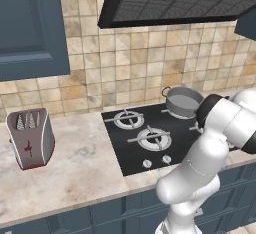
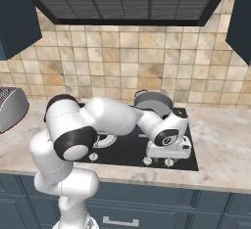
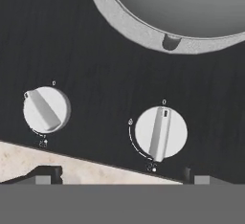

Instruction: Pick the kettle from the cabinet and place it on a stove burner. Then pick the pot from the counter and place it on another stove burner. Finally, turn both burners on.

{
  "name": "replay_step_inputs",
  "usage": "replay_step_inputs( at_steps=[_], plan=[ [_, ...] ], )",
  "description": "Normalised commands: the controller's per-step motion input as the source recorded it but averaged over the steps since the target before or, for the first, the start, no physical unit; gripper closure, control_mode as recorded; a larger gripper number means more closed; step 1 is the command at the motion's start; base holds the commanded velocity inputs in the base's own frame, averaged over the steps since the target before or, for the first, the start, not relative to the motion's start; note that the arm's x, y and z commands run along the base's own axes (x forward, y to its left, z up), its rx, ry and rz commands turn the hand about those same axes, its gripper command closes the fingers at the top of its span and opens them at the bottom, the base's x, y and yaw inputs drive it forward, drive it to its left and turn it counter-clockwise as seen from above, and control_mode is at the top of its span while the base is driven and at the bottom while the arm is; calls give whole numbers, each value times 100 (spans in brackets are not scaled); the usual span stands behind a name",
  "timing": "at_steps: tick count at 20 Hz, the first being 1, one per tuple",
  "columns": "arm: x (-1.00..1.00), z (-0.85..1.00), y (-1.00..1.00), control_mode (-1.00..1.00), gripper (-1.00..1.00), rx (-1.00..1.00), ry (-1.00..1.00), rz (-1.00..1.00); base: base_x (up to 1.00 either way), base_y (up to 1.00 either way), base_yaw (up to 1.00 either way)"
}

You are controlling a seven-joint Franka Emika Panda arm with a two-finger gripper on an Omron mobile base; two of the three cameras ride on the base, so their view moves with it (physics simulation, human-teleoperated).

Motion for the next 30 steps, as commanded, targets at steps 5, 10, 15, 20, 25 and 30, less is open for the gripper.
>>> replay_step_inputs(
  at_steps=[5,10,15,20,25,30],
  plan=[
    [14,-7,-8,-100,-100,0,-4,0,0,0,0],
    [14,-7,-1,-100,-100,0,-3,0,0,0,0],
    [3,-14,-9,-100,-100,0,-1,0,0,0,0],
    [4,-9,-6,-100,-100,0,0,0,0,0,0],
    [12,-9,0,-100,-100,0,0,0,0,0,0],
    [4,-16,-1,-100,-100,0,0,0,0,0,0]
  ],
)
